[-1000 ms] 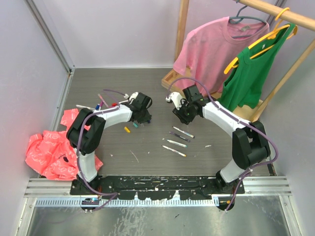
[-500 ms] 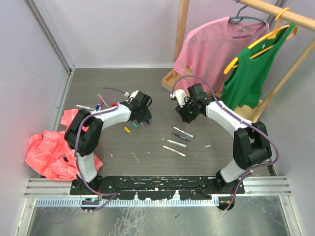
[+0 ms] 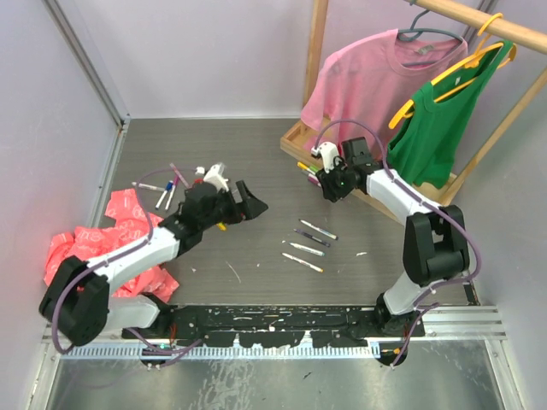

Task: Open the pen caps
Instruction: Place the pen cap at the center of the board, then pick up the pen from the center of the board, then open the pen cap from the pen, then place the pen at the center of the board, then place the pen cap at the center of the board.

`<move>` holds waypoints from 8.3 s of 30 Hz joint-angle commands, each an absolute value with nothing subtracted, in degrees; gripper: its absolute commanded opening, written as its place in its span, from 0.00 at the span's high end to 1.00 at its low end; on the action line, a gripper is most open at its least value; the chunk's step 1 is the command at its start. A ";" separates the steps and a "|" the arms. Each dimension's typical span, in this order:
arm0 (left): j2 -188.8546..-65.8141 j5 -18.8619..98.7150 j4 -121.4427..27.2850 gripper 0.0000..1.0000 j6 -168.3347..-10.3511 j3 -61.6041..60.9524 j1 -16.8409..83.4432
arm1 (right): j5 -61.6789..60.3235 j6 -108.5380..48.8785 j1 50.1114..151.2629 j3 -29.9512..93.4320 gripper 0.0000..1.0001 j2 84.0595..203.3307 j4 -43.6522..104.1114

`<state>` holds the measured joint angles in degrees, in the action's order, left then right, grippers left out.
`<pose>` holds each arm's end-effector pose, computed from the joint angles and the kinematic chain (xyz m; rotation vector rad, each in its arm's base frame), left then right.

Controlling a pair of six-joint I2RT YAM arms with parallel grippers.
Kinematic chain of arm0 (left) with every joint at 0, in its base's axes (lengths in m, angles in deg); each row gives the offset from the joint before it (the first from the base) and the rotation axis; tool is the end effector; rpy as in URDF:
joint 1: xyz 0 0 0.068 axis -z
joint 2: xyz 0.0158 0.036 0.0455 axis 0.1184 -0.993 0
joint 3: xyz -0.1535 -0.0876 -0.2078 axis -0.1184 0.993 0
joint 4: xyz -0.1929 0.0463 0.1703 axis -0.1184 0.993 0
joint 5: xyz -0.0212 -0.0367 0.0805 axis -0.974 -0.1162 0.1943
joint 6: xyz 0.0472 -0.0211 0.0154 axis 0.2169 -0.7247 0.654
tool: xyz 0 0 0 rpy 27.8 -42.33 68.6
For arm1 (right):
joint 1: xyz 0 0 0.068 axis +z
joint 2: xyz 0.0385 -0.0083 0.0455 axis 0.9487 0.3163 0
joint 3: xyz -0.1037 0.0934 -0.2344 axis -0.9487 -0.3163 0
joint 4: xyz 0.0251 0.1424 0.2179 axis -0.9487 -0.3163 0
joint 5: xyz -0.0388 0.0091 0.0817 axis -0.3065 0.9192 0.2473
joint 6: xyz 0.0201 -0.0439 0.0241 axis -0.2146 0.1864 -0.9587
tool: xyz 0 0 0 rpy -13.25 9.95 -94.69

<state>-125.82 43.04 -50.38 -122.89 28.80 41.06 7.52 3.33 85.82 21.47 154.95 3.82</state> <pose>0.2351 -0.1641 0.2460 -0.1427 2.1464 -0.9418 0.3271 0.0932 0.2320 -0.9648 2.2849 0.2580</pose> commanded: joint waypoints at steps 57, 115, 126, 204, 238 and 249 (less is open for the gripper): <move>-96.11 37.78 -73.19 0.02 -122.59 58.66 39.99 | 8.16 8.05 85.27 33.51 0.74 175.80 -0.94; -115.63 52.44 -97.14 0.06 -131.01 42.13 49.51 | 58.23 -2.01 91.75 26.87 0.99 146.62 -3.54; -120.15 53.67 -97.08 0.38 -133.30 40.73 50.80 | 55.59 -1.39 93.12 26.85 0.99 147.34 -3.72; -114.93 56.62 -102.22 1.00 -128.84 35.22 33.40 | 45.41 -0.50 98.02 27.12 0.99 152.90 -4.53; -136.32 61.08 -53.93 1.00 -135.77 26.11 45.64 | 4.29 12.90 90.86 19.80 0.93 159.18 -2.11; -153.06 59.18 -47.71 1.00 -137.07 12.02 45.71 | 6.46 13.06 88.96 21.07 0.91 163.94 -3.05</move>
<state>-149.95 58.84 -50.69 -136.04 17.61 45.46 4.50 12.47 89.36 19.72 162.90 -3.52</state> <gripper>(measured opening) 0.061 0.171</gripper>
